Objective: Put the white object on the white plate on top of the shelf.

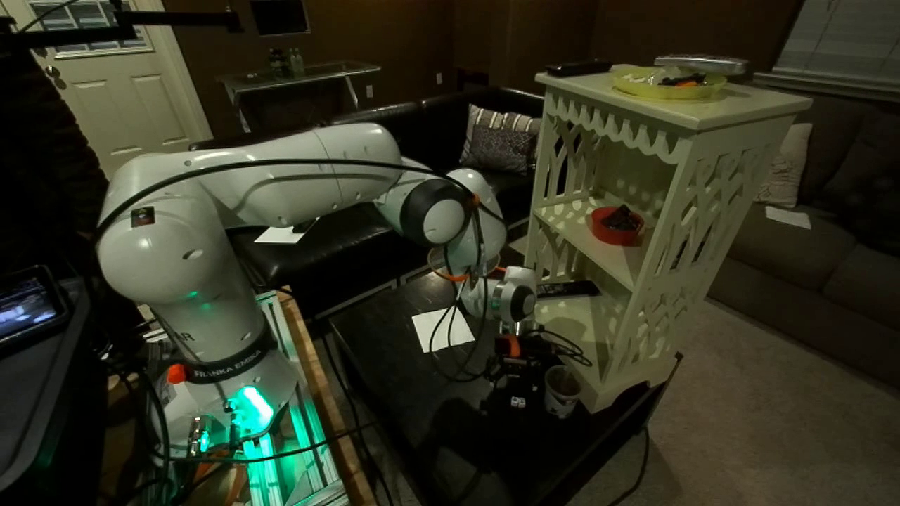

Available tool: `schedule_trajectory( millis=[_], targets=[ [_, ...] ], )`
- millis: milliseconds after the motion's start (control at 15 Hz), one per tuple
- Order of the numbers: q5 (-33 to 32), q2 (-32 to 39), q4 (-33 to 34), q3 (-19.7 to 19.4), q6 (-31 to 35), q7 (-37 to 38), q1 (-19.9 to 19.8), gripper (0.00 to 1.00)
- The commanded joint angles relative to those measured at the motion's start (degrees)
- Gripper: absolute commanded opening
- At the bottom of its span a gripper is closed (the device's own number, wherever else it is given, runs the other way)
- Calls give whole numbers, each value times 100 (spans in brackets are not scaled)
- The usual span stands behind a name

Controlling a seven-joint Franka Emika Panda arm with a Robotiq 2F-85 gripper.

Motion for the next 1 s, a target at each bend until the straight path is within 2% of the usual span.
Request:
schedule_trajectory(
  millis=[0, 267, 733, 800, 867, 933],
  targets=[
    [221, 0, -99, -46, 293, 150, 15, 98],
    [279, 0, -117, -115, 432, 253, 55, 76],
    [314, 0, -188, -244, 579, 490, 128, 63],
    [310, 0, -199, -261, 595, 542, 142, 53],
    [311, 0, -203, -265, 595, 563, 148, 38],
    [311, 0, -205, -275, 602, 598, 157, 31]
  ],
)
